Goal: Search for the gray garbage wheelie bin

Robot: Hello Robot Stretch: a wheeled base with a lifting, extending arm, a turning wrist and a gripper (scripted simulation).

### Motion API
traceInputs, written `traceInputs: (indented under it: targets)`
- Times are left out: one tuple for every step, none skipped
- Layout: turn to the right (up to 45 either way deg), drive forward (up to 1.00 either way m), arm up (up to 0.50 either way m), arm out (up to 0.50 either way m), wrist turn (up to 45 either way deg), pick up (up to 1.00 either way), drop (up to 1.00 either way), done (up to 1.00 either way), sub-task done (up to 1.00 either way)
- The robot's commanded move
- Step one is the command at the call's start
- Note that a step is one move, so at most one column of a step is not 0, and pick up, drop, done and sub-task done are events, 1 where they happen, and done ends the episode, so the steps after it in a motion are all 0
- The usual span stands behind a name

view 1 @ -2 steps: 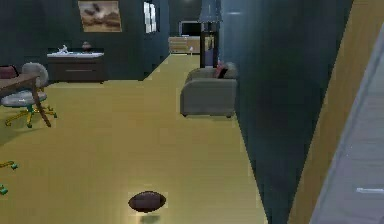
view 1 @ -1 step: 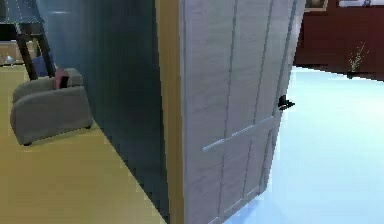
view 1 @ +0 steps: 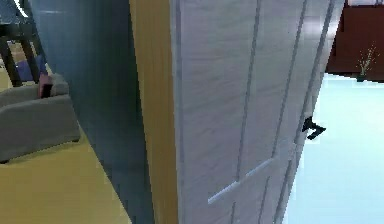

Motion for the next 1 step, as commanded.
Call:
traceInputs:
  targets:
    - [45.0,0.0,0.0,0.0,0.0,0.0,0.0,0.0,0.0]
